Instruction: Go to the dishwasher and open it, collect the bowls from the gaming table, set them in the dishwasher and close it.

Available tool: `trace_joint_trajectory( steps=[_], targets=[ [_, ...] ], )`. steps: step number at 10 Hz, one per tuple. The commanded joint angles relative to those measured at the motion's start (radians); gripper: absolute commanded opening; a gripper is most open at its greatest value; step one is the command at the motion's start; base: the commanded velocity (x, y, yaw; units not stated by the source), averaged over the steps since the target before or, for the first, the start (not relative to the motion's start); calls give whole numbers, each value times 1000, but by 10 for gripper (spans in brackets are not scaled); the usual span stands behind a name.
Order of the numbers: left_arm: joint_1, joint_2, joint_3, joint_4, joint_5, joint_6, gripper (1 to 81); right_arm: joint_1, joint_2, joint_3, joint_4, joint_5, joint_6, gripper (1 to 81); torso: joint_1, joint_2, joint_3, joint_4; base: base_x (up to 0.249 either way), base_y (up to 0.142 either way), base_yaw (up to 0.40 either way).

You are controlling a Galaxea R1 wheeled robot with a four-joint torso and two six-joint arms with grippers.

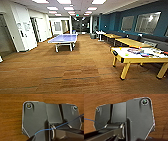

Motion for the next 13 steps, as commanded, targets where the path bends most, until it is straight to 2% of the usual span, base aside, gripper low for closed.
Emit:
trace_joint_trajectory(
  steps=[1,13],
  targets=[
    [-54,-4,0,3,53,3,811,52,1,3,1,-52,4,811,0,0,0,0,198,0,0],
    [-54,4,0,6,53,3,811,39,4,5,1,-58,2,811,0,0,0,0,229,0,0]
  ],
)
